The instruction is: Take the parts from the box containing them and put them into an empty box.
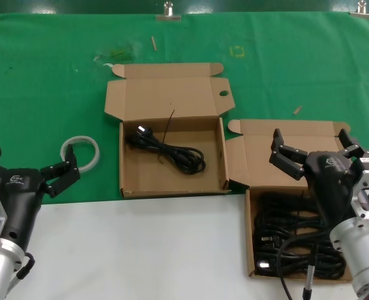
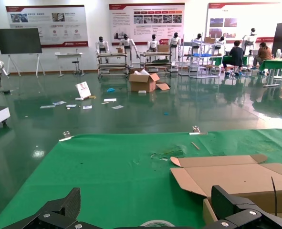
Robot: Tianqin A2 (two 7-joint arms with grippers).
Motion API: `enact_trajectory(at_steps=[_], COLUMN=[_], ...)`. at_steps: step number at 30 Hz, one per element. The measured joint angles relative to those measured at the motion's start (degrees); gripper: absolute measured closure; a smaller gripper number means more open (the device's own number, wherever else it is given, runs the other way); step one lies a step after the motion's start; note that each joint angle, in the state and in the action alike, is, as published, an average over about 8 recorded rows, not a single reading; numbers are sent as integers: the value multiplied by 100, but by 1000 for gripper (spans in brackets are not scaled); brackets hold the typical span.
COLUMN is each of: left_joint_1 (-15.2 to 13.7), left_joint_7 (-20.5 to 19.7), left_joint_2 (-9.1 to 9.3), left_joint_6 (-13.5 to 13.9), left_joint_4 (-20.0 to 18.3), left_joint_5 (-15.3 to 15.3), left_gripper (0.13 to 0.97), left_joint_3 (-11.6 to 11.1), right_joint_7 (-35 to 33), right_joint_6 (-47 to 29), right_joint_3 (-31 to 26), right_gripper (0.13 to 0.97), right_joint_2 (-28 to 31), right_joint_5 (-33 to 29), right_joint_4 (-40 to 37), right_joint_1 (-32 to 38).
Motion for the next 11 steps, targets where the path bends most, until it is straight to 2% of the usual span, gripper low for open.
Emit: enact_trajectory(at_steps=[11], left_joint_1=[0], left_joint_7=[0], left_joint_2=[0], left_joint_6=[0], left_joint_4=[0], left_joint_5=[0], left_gripper=[132], left_joint_3=[0], right_joint_7=[0], right_joint_6=[0], right_joint_3=[0], right_gripper=[129], right_joint_2=[0], right_joint_5=[0], right_joint_4=[0], right_joint_1=[0])
